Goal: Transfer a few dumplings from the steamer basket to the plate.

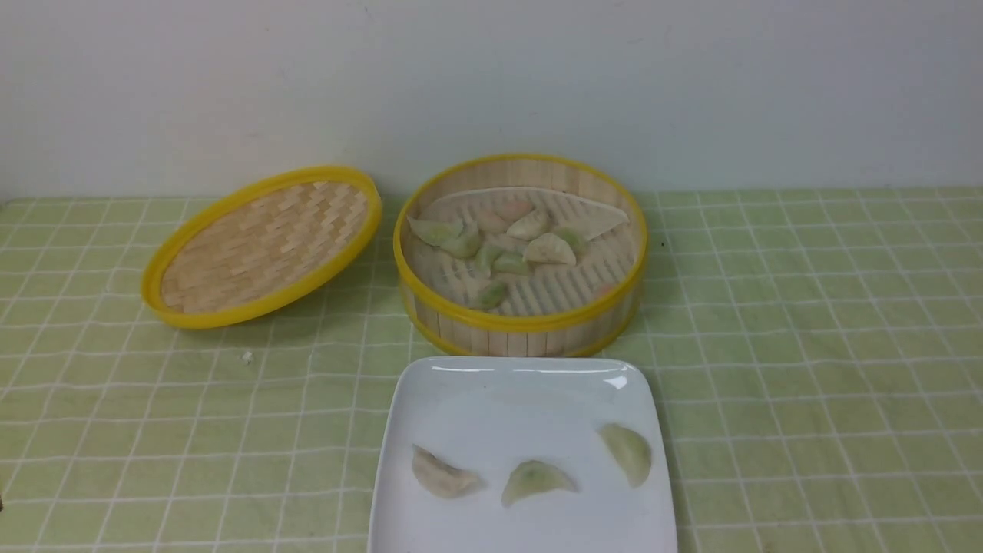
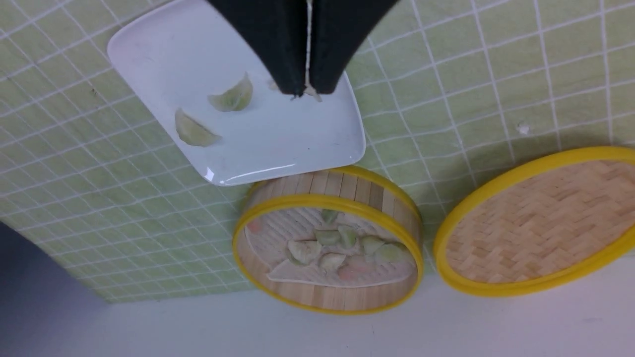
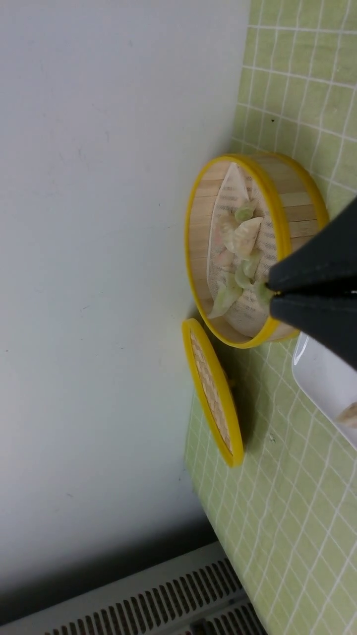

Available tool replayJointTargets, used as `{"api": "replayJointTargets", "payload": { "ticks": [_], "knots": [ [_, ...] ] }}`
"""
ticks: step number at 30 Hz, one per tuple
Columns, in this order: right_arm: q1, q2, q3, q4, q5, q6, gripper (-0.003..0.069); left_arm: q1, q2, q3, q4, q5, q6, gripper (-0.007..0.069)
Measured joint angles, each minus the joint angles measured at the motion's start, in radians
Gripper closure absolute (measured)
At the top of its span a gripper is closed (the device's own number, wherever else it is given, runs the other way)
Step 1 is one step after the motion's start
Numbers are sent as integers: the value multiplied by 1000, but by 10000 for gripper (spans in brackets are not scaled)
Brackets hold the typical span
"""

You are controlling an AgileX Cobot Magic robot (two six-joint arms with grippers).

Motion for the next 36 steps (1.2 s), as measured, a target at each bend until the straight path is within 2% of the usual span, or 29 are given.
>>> {"api": "replayJointTargets", "payload": {
  "ticks": [8, 11, 13, 17, 18, 19, 23, 26, 28, 32, 36],
  "knots": [
    [0, 0, 0, 0, 1, 0, 673, 0, 0, 1, 14, 12, 16, 631],
    [0, 0, 0, 0, 4, 0, 673, 6, -8, 41, 48, -76, 56, 631],
    [0, 0, 0, 0, 4, 0, 673, 42, -24, 94, 48, -173, 124, 631],
    [0, 0, 0, 0, 5, 0, 673, 233, -92, 322, -52, -428, 311, 631],
    [0, 0, 0, 0, 5, 0, 673, 233, -92, 322, -52, -439, 318, 631],
    [0, 0, 0, 0, 6, 0, 673, 311, -121, 401, -87, -507, 354, 631],
    [0, 0, 0, 0, 7, 0, 673, 445, -192, 581, -117, -608, 391, 631],
    [0, 0, 0, -1, 7, 3, 673, 505, -242, 666, -121, -617, 395, 631],
    [0, 0, 0, -1, 7, 3, 673, 532, -257, 686, -123, -557, 399, 631],
    [0, 0, 0, -1, 7, 3, 673, 542, -258, 688, -125, -480, 402, 631],
    [0, 0, 0, -1, 7, 3, 673, 542, -258, 688, -127, -471, 406, 631]
  ]
}}
